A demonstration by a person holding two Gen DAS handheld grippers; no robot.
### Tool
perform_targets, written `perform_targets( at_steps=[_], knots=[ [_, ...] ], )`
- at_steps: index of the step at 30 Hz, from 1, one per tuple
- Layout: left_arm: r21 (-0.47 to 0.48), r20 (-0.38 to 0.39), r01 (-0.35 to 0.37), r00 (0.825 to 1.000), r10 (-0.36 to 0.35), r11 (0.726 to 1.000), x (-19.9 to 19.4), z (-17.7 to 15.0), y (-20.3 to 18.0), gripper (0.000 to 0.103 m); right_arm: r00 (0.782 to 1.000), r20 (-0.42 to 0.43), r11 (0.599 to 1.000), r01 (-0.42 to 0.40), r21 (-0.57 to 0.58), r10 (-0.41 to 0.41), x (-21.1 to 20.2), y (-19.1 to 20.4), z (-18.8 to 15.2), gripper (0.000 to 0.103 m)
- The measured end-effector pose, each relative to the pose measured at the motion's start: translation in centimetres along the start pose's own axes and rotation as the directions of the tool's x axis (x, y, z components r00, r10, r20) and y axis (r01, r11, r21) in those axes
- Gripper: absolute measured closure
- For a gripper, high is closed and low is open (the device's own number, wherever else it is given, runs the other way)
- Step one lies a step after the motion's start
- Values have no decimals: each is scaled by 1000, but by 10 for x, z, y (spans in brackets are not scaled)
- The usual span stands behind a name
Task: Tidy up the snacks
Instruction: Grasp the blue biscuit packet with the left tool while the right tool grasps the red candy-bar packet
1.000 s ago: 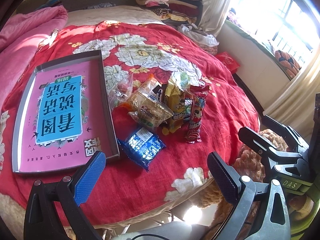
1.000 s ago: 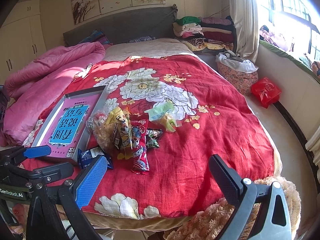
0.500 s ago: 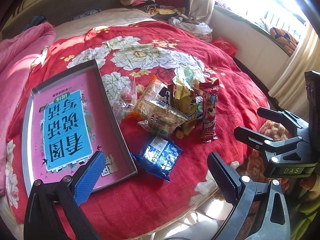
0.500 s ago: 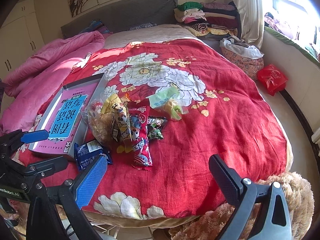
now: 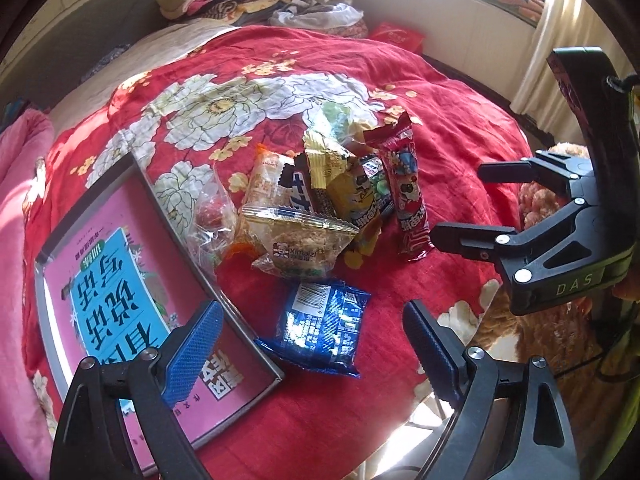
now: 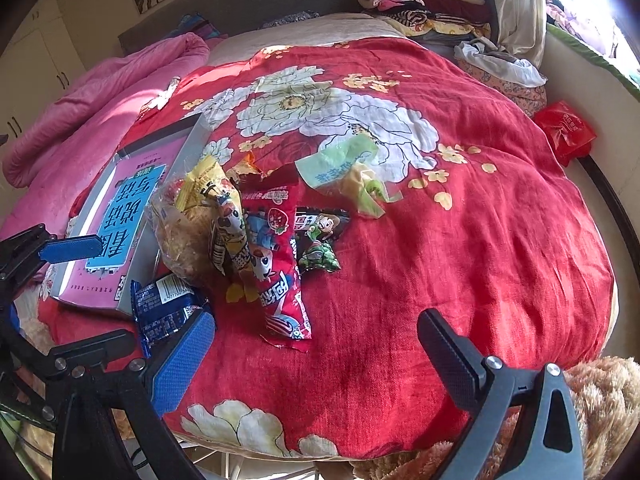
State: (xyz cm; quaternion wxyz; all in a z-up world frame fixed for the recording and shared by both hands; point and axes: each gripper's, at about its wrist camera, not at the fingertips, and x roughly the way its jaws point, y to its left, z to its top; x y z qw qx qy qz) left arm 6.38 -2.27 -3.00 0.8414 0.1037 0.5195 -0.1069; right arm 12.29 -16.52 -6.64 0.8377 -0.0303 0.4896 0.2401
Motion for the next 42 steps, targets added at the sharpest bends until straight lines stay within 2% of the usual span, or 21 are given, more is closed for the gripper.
perform_targets(
  at_steps=[4, 7, 10, 12, 17, 19, 21, 23, 29, 33, 42],
  knots=[
    [86, -57, -7, 998, 12, 996, 14, 6, -7, 27, 1000, -29, 1000, -8, 4, 9, 9, -2, 3, 1],
    [106, -92, -29, 995, 39, 994, 25, 8, -9, 29, 1000, -30, 999, -5, -33, 4, 14, 4, 5, 6],
    [95, -135, -21, 990, 34, 995, 36, 8, -9, 29, 999, -31, 996, -15, -86, 12, 19, 15, 7, 16],
    [99, -170, -25, 985, 42, 995, 44, 5, -11, 29, 999, -51, 994, -15, -109, 9, 26, 19, 7, 30],
    [76, -197, -20, 980, 35, 997, 59, 1, -16, 30, 997, -75, 991, -34, -127, 24, 36, 22, 7, 51],
    [43, -195, -2, 981, 11, 999, 61, 1, -16, 36, 997, -74, 991, -41, -125, 32, 37, 22, 7, 57],
    [19, -186, -1, 983, 5, 1000, 63, 2, -15, 39, 995, -86, 992, -57, -115, 47, 39, 20, 7, 72],
    [-15, -183, 11, 983, -14, 1000, 63, 2, -12, 44, 993, -96, 992, -73, -103, 63, 41, 17, 8, 77],
    [-107, -153, 65, 985, -81, 992, 59, 1, -2, 49, 992, -76, 990, -109, -92, 102, 36, 14, 7, 78],
    [-178, -121, 131, 981, -154, 975, 53, -5, 3, 49, 991, -46, 988, -131, -78, 128, 28, 11, 8, 78],
    [-250, -48, 166, 982, -183, 954, 25, -14, 8, 49, 986, 29, 984, -164, -72, 166, 9, 9, 11, 78]
  ],
)
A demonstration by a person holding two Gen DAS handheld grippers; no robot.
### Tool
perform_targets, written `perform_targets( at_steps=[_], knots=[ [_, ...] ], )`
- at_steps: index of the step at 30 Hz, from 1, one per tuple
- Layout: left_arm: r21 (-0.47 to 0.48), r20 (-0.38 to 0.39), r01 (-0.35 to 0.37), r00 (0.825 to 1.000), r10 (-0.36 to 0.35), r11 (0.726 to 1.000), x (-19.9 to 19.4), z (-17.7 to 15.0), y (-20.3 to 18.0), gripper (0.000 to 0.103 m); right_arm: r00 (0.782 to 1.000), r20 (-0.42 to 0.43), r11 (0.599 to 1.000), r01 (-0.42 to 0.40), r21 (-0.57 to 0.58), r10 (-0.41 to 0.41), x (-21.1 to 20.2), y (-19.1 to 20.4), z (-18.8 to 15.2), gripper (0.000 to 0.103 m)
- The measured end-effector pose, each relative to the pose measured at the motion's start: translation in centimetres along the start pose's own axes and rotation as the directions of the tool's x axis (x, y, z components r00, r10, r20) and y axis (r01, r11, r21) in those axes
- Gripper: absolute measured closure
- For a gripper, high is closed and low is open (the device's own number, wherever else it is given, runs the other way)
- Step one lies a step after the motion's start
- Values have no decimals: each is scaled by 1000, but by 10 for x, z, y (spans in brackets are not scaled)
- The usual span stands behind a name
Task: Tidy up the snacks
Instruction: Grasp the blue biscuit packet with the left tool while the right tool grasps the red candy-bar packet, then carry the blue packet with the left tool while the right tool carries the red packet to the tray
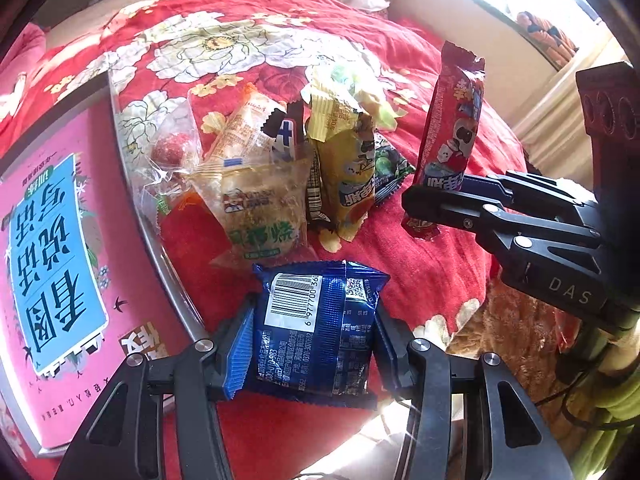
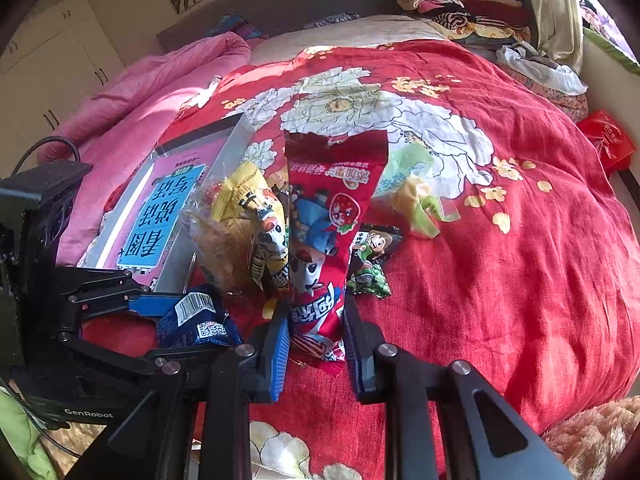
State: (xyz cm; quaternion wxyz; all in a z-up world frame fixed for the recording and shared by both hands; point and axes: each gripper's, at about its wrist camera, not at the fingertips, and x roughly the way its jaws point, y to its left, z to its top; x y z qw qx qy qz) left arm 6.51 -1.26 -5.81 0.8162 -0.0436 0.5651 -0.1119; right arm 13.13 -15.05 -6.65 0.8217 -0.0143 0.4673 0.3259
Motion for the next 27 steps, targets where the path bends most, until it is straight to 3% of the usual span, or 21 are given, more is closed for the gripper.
perform_targets(
  at_steps=[16, 27],
  knots=[
    [-85, 124, -8, 992, 19, 996, -62, -22, 23, 49, 994, 110, 990, -15, -137, 30, -30, 37, -1, 78],
    [-165, 183, -43, 980, 73, 985, -84, -30, 48, 49, 989, 114, 973, -65, -220, 91, -36, 80, 3, 78]
  ],
)
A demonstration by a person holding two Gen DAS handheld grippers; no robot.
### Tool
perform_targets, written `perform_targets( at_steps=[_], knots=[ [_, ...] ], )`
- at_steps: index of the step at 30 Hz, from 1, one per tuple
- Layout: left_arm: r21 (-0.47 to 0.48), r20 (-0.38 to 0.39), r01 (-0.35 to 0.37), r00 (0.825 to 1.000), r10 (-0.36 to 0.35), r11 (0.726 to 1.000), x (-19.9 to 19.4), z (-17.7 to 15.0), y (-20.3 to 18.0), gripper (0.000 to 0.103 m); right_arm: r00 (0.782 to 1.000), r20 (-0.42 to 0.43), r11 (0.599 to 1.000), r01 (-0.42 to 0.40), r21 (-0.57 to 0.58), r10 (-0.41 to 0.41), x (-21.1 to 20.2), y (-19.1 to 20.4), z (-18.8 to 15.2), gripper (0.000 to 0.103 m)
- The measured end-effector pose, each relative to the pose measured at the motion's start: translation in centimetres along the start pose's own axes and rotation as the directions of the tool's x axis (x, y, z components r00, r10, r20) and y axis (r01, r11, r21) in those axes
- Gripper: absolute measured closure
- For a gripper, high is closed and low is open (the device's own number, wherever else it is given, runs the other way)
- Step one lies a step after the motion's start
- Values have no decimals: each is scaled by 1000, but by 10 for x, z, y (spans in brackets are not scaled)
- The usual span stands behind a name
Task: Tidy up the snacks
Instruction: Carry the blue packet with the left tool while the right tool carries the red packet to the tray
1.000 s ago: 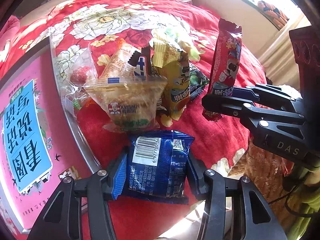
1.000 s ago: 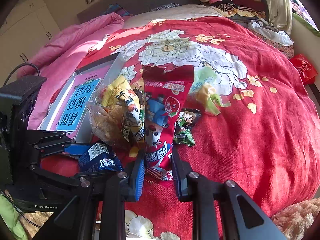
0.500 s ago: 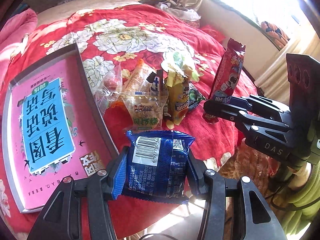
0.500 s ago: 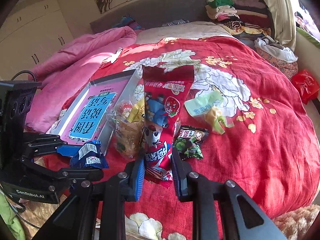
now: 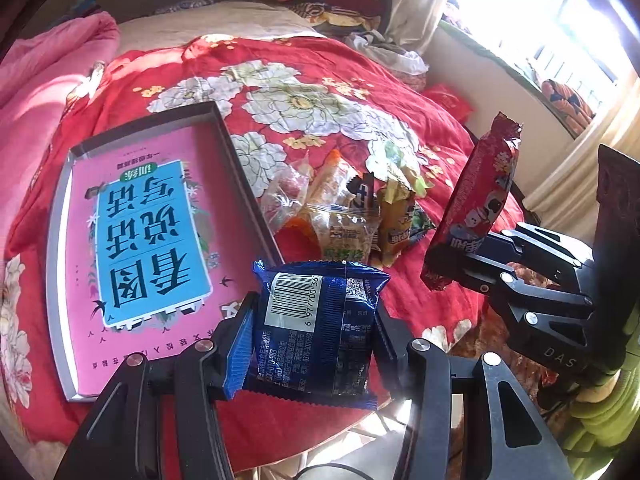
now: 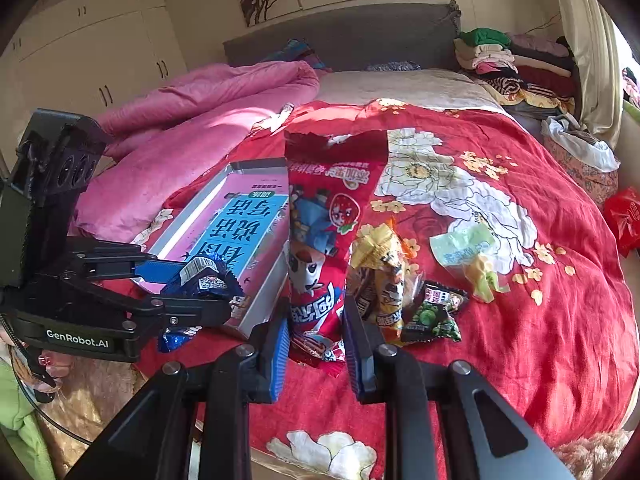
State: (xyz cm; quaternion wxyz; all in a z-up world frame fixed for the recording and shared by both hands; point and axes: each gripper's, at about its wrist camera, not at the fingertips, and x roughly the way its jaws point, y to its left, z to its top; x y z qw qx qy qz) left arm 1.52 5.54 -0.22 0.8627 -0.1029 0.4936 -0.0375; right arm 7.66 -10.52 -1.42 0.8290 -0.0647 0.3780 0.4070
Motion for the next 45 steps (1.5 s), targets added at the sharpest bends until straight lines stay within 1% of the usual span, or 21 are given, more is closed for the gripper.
perform_targets(
  at_steps=[4, 12, 17, 22, 30, 34, 45],
  knots=[
    [-31, 24, -32, 999, 33, 999, -8, -3, 14, 49, 1000, 1, 1000, -22, -21, 22, 4, 13, 7, 78],
    [-100, 62, -50, 997, 56, 994, -20, -4, 40, 49, 998, 4, 997, -55, -48, 55, 9, 36, 19, 78],
    [-126, 93, -81, 991, 93, 989, -30, -4, 53, 49, 997, 7, 996, -71, -59, 71, 14, 49, 27, 78],
    [-162, 110, -95, 987, 114, 982, -37, -7, 69, 49, 996, 3, 994, -88, -68, 88, 21, 59, 34, 78],
    [-188, 124, -124, 981, 149, 974, -40, -9, 86, 49, 995, -13, 991, -100, -84, 100, 33, 71, 37, 78],
    [-196, 117, -141, 979, 166, 970, -40, -10, 91, 49, 995, -20, 991, -96, -92, 95, 38, 74, 38, 78],
    [-235, 110, -144, 979, 174, 961, -40, -15, 106, 49, 994, -37, 989, -107, -104, 104, 51, 86, 46, 78]
  ],
)
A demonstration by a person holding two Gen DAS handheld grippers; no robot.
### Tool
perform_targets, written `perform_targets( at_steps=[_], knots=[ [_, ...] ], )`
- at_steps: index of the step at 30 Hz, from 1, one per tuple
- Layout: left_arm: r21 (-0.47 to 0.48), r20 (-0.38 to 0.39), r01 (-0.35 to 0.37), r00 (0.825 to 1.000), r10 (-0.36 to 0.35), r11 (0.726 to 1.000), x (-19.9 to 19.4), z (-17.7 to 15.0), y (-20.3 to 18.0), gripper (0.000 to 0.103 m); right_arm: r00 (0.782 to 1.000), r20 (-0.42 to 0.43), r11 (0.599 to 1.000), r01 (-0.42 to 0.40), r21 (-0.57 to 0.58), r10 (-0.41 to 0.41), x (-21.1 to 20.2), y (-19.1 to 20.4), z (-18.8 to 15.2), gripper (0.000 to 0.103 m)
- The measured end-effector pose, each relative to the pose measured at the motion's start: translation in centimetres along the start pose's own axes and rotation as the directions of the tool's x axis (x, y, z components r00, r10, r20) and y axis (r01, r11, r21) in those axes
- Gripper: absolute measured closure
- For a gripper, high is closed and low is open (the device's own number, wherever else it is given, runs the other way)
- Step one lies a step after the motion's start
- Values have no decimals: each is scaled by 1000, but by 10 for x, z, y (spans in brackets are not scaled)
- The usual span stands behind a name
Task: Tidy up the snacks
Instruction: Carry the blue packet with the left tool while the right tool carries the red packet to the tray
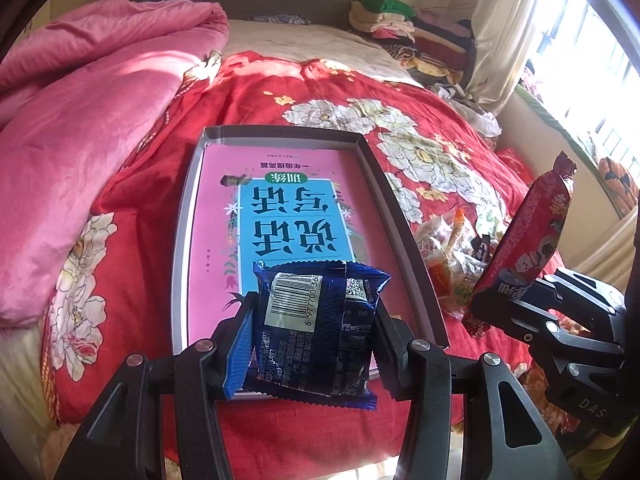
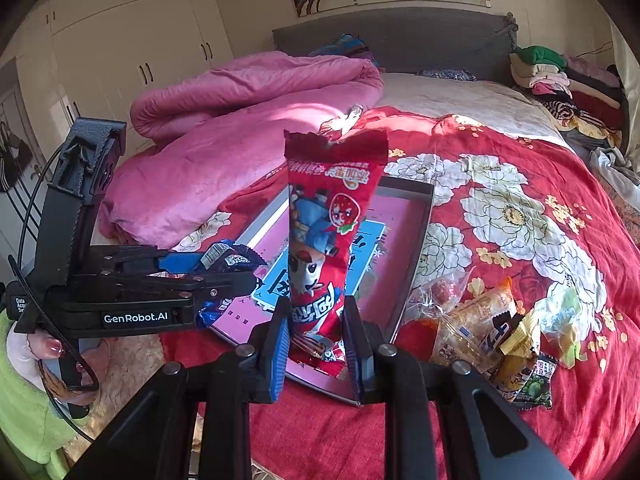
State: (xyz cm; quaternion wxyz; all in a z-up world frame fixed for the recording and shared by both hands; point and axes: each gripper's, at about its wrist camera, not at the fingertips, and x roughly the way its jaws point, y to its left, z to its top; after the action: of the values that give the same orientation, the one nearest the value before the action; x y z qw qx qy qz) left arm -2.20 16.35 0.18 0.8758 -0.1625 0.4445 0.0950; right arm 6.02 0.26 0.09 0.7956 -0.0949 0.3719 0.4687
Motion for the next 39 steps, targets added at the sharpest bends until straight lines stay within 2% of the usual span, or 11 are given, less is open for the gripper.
perform_targets(
  at_steps=[5, 12, 39],
  knots=[
    [-4, -17, -45, 999, 45, 999, 9, -2, 6, 49, 1000, -25, 1000, -7, -5, 7, 13, 5, 2, 78],
    [-13, -27, -61, 998, 61, 998, 21, -5, 16, 49, 997, -71, 1000, -2, 5, 2, 33, 5, -1, 78],
    [-80, -93, -81, 993, 74, 993, 53, -8, 39, 49, 978, -206, 999, 24, 36, -16, 76, -10, -22, 78]
  ],
)
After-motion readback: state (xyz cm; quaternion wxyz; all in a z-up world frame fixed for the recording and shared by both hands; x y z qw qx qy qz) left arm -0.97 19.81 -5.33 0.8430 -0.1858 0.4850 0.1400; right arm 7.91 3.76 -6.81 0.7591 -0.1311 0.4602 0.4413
